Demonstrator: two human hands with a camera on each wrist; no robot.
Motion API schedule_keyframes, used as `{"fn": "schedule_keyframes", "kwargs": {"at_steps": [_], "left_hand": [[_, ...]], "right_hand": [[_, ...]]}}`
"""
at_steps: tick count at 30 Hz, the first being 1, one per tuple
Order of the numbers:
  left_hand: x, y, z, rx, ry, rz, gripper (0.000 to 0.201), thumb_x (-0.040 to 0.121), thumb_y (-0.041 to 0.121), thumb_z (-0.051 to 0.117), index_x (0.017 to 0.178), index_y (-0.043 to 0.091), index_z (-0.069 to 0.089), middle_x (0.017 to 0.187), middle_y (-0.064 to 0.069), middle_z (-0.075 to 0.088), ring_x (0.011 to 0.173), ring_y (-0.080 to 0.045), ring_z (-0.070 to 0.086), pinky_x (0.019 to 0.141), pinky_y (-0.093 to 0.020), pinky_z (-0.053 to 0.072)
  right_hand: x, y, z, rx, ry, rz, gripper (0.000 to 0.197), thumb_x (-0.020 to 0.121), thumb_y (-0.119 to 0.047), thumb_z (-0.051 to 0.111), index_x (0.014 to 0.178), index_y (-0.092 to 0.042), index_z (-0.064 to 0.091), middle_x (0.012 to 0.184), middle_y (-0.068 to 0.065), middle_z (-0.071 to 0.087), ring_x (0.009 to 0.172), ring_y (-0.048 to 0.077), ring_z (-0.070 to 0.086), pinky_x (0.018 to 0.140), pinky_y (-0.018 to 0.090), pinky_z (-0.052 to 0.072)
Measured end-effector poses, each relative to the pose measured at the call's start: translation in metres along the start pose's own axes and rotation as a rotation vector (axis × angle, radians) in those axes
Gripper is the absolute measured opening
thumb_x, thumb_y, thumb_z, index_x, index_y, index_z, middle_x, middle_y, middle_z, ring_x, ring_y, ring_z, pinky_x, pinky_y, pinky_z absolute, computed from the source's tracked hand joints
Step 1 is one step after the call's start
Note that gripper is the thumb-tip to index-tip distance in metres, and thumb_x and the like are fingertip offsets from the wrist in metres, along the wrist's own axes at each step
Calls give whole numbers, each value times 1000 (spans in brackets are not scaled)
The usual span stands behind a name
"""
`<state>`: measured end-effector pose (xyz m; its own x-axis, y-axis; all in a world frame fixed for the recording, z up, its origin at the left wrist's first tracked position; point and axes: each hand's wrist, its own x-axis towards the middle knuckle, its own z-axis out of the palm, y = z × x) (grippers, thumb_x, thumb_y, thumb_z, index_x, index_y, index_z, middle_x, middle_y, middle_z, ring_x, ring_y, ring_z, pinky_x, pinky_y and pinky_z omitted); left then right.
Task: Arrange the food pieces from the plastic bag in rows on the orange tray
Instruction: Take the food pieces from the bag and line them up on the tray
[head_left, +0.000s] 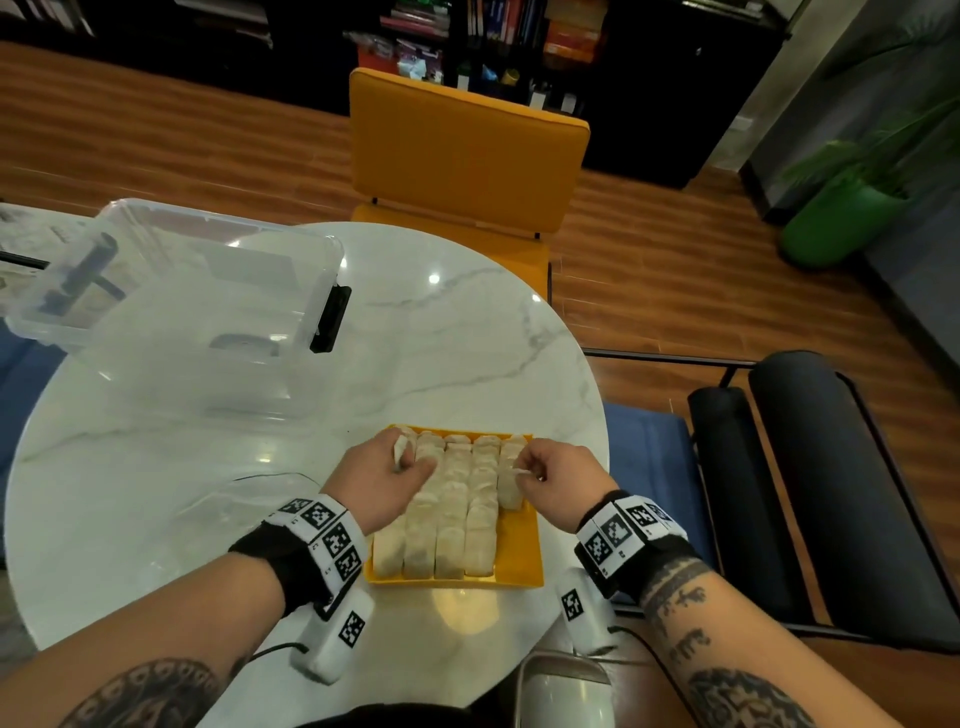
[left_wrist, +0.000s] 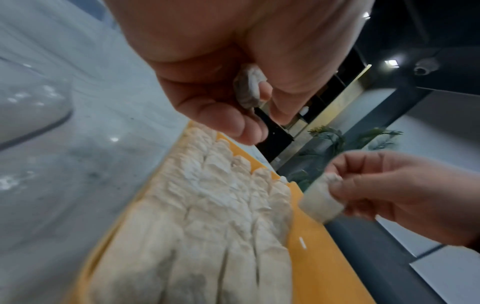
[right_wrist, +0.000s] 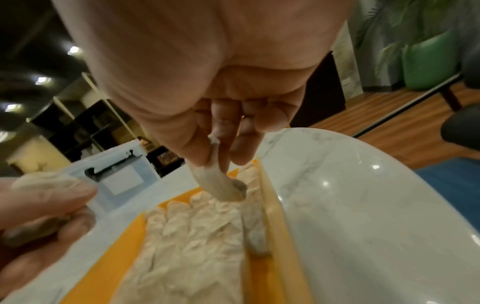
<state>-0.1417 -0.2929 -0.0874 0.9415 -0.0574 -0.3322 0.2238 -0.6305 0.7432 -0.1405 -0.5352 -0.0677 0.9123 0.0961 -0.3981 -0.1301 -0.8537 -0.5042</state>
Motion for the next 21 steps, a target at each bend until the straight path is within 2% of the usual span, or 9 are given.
{"fn": "schedule_keyframes", "kwargs": {"at_steps": [4,7,10,13,16,21], "left_hand": [[7,-18,-7,129,9,-94,26,87,40,63,81,19,48,76,-4,64,68,-20,62,62,-31,49],[9,-28,-7,202,3,-111,22,85,32,65,83,18,49,76,-2,61,69,-18,59,61,-30,47],[10,-34,-4,224,-17,-87,20,85,27,64,83,18,47,76,-2,61,69,-19,60,64,-33,51],[10,-34,-3,252,-30,-51,20,87,26,63,82,19,45,76,-2,61,69,-19,61,65,-34,52],[11,-34,-4,263,-39,-39,21,87,27,63,81,21,44,77,-2,61,70,-18,61,65,-33,51],[12,-35,-5,274,-44,-47,20,87,29,62,83,20,44,78,-1,61,71,-19,61,65,-33,51]], "right_hand": [[6,-2,6,-207,-195,15,16,85,-19,57,98,-24,66,94,-3,64,85,16,62,72,25,51],[13,-4,14,-335,-249,5,16,84,-19,57,95,-26,65,98,-2,65,89,18,62,76,27,52],[20,-5,20,-433,-237,9,14,87,-19,56,94,-28,64,98,-1,63,88,21,60,76,28,51],[26,-6,24,-498,-220,11,17,89,-17,56,98,-28,65,108,1,63,95,23,61,82,31,52],[32,-6,26,-538,-186,2,18,92,-19,57,107,-26,65,120,2,55,103,25,60,88,34,52],[35,-5,27,-582,-152,15,20,92,-15,57,111,-18,63,125,4,45,99,26,60,86,37,53]]}}
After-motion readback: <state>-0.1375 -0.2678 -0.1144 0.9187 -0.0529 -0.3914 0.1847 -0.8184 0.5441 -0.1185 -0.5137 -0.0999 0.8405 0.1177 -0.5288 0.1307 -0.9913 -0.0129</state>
